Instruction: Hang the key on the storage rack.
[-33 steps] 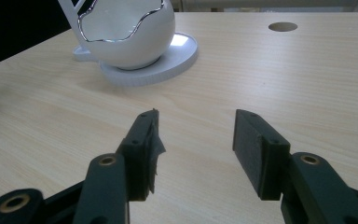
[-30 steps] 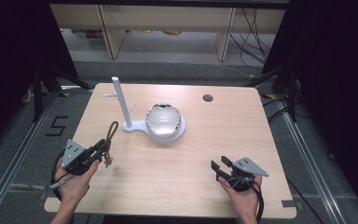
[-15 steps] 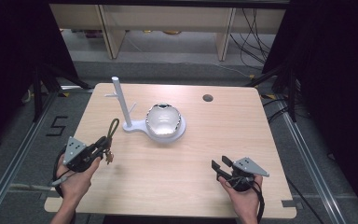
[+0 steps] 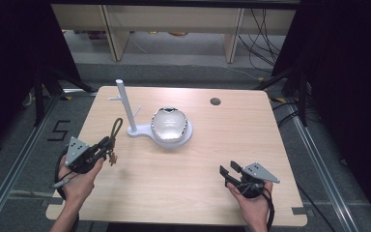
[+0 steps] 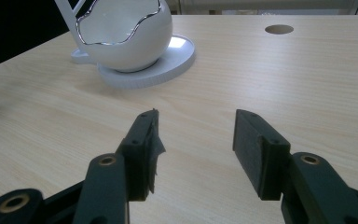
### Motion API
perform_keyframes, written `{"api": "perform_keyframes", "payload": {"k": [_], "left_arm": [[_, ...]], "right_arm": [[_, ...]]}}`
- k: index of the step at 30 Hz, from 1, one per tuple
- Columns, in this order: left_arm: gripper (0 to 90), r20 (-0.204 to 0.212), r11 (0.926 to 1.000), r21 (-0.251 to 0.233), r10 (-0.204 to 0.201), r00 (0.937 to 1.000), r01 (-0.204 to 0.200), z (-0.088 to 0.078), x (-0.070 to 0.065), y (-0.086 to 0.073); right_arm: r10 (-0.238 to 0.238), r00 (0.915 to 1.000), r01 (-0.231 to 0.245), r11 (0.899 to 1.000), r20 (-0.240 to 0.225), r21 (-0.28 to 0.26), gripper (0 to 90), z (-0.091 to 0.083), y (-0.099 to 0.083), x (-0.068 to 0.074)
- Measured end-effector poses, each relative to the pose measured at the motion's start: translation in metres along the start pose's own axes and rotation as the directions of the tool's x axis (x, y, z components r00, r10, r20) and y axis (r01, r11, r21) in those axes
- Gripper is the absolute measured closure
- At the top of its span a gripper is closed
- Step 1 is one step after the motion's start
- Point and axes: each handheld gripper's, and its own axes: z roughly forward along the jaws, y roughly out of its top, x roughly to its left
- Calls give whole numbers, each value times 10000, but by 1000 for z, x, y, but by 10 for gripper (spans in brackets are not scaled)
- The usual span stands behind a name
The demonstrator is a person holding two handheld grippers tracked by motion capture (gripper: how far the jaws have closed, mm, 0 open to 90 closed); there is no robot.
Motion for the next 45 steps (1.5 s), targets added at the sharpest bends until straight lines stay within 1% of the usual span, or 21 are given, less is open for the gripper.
{"api": "perform_keyframes", "payload": {"k": [3, 4, 6, 8, 13, 15, 16, 21, 22, 29, 30, 32, 38, 40, 42, 43, 45], "left_arm": [[807, -2, 10000, -14, 23, 10000, -23, 1, 0, 2], [807, -8, 10000, 8, 48, 10000, -48, 2, 0, 2], [807, 44, 9999, -122, 35, 10000, -34, 3, 1, 2], [807, -31, 10000, -10, 59, 10000, -59, 3, 1, 3], [807, -78, 9999, -85, 100, 9999, -101, 3, 2, 6], [807, -72, 9998, -171, 83, 9999, -84, 4, 3, 7], [807, -135, 9999, -74, 91, 9999, -92, 3, 4, 7], [807, -176, 9999, -118, 100, 9998, -102, 4, 5, 10], [807, -186, 9999, -127, 94, 9998, -96, 4, 5, 10], [807, -248, 9998, -144, 111, 9996, -115, 6, 7, 12], [807, -267, 9998, -138, 116, 9996, -119, 7, 7, 12], [807, -261, 9998, -142, 105, 9996, -109, 7, 8, 13], [807, -348, 9998, -160, 98, 9993, -103, 8, 11, 15], [807, -375, 9999, -149, 75, 9993, -81, 8, 12, 15], [807, -365, 9997, -248, 51, 9993, -60, 9, 13, 16], [807, -410, 9998, -165, 56, 9991, -62, 9, 13, 17], [807, -432, 9998, -200, 64, 9990, -72, 9, 14, 17]], "right_arm": [[21, 10000, -21, 10000, -5, 1, 515, 0, 0, 0], [31, 10000, -31, 10000, 1, -91, 515, 1, 0, 0], [34, 10000, -34, 10000, -5, -22, 515, 0, 0, 0], [27, 10000, -27, 10000, 2, -95, 515, 1, 0, 0], [37, 10000, -37, 9999, 8, -94, 515, 1, 0, 0], [134, 9999, -134, 9999, -29, -76, 515, 1, 0, 1], [132, 9999, -132, 9999, -81, -6, 515, 1, 0, 1], [44, 10000, -44, 10000, -31, -18, 515, 1, 0, 0], [148, 9998, -148, 9999, -92, 22, 515, 0, 0, 1], [159, 9998, -159, 9999, -70, 3, 515, 1, 0, 1], [75, 10000, -76, 10000, -44, -31, 515, 1, 0, 0], [158, 9999, -158, 9999, -71, 0, 515, 1, 0, 1], [168, 9998, -168, 9999, -75, 0, 515, 1, 0, 1], [176, 9998, -177, 9998, -123, -90, 515, 2, 0, 1], [170, 9998, -171, 9998, -92, -86, 515, 2, 0, 1], [174, 9998, -174, 9998, -94, -99, 515, 2, 0, 1], [174, 9998, -175, 9998, -85, -87, 515, 2, 0, 1]]}}
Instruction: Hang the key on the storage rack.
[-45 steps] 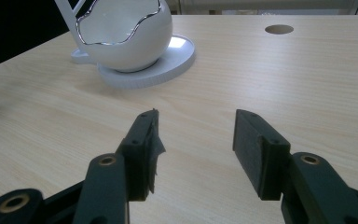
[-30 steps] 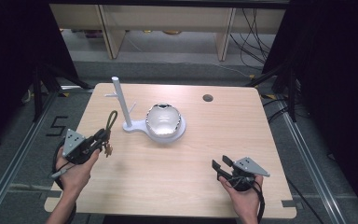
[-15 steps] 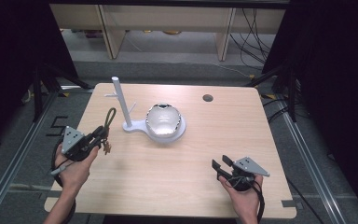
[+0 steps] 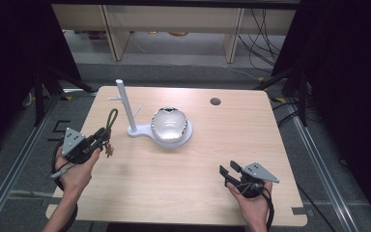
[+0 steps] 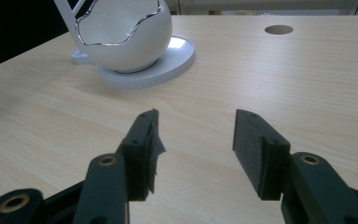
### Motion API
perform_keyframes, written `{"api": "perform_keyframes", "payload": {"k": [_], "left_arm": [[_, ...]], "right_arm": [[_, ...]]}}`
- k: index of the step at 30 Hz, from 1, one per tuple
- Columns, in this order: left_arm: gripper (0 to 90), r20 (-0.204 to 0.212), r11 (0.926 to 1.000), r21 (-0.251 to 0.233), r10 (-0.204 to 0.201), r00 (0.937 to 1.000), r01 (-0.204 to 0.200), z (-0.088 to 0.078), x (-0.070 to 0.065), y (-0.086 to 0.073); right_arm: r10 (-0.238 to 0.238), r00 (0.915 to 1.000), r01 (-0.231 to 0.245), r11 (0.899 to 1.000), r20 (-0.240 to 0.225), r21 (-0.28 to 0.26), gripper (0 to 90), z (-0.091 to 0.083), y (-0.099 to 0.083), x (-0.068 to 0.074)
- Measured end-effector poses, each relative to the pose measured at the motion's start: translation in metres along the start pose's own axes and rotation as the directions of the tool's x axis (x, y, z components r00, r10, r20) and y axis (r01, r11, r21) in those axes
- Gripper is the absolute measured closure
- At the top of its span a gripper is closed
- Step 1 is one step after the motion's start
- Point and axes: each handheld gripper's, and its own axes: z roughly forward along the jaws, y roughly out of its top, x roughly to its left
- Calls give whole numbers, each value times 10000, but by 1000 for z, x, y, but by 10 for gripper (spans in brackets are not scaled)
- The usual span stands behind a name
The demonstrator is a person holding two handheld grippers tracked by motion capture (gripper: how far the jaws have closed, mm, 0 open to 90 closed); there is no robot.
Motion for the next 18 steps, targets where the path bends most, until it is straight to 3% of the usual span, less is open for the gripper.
{"api": "perform_keyframes", "payload": {"k": [3, 18], "left_arm": [[807, -54, 10000, -17, 13, 10000, -13, 1, 2, 1], [807, -232, 9999, -82, -96, 9997, 94, 5, 9, 6]], "right_arm": [[-191, 9997, 191, 9998, 123, -16, 515, 1, 0, -1], [-39, 10000, 39, 10000, 50, 32, 515, -1, 0, 0]]}}
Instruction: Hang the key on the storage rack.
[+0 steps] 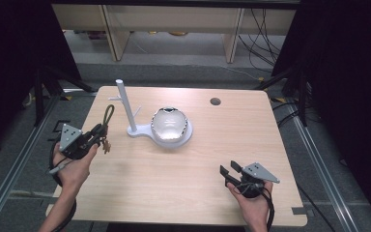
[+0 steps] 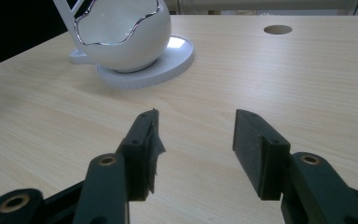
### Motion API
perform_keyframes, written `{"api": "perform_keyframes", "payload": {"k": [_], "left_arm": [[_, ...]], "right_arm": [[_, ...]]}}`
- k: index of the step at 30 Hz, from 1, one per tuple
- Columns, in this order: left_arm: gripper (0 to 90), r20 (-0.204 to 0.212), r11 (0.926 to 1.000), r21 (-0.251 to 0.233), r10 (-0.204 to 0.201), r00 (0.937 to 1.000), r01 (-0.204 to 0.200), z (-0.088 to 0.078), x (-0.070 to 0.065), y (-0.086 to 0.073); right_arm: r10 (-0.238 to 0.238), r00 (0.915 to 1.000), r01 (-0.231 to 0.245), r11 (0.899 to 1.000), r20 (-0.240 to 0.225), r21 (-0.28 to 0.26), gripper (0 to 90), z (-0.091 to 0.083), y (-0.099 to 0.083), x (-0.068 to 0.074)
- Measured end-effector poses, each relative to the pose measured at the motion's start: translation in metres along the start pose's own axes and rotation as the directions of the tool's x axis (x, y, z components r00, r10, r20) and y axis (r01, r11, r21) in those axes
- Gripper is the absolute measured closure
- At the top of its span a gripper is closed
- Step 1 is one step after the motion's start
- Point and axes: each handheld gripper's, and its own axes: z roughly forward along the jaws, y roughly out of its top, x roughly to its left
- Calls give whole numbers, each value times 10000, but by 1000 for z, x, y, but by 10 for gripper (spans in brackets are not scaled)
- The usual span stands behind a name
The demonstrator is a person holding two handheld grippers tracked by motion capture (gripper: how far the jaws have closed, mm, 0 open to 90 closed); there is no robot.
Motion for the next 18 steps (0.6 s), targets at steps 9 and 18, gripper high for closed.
{"api": "perform_keyframes", "payload": {"k": [9, 18], "left_arm": [[807, 1, 9999, -100, -57, 10000, 57, 4, 2, 7], [807, 25, 9995, -94, -307, 9995, 307, 9, 5, 10]], "right_arm": [[-121, 9999, 122, 9999, 72, -48, 516, 1, 0, -1], [-195, 9997, 196, 9998, 139, -46, 515, 0, 0, -1]]}}
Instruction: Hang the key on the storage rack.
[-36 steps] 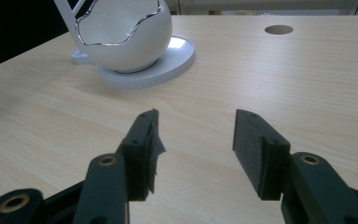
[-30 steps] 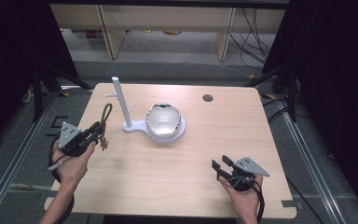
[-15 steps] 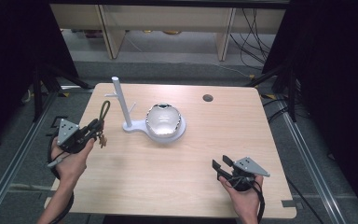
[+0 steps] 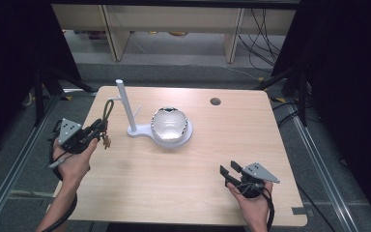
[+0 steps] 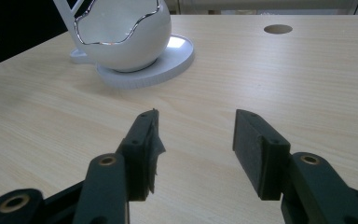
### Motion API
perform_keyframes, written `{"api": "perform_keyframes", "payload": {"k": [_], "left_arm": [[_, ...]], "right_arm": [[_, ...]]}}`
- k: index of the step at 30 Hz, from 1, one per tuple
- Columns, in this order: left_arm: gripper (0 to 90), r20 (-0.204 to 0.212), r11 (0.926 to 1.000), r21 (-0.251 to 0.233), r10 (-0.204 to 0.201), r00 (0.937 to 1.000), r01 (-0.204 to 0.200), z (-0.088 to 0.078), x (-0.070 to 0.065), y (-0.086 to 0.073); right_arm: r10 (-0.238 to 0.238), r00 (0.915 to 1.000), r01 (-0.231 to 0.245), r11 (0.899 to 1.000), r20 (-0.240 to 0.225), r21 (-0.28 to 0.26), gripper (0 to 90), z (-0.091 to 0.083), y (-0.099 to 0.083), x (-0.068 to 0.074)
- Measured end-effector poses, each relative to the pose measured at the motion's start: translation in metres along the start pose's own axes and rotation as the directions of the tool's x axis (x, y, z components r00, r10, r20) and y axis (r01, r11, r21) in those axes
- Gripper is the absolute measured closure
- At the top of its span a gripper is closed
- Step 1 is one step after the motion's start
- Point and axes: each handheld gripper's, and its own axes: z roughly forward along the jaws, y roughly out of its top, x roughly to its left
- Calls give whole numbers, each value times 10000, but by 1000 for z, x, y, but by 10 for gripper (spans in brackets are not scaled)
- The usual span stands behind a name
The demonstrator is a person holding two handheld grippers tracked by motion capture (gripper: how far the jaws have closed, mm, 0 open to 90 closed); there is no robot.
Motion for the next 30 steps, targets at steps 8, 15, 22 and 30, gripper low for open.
{"api": "perform_keyframes", "payload": {"k": [8, 15, 22, 30], "left_arm": [[806, 80, 9996, -38, -266, 9996, 266, 4, 4, 2], [806, 164, 9988, 3, -493, 9986, 493, 9, 5, 4], [806, 300, 9959, -82, -900, 9955, 903, 12, 8, 7], [805, 294, 9936, 2, -1128, 9932, 1128, 15, 11, 10]], "right_arm": [[59, 9999, -59, 10000, -118, 1, 515, 1, -1, 0], [60, 9999, -60, 10000, -106, -9, 515, 1, -1, 1], [53, 10000, -53, 10000, -27, 54, 515, 1, -1, 1], [68, 10000, -67, 10000, -43, 64, 515, 1, -1, 1]]}}
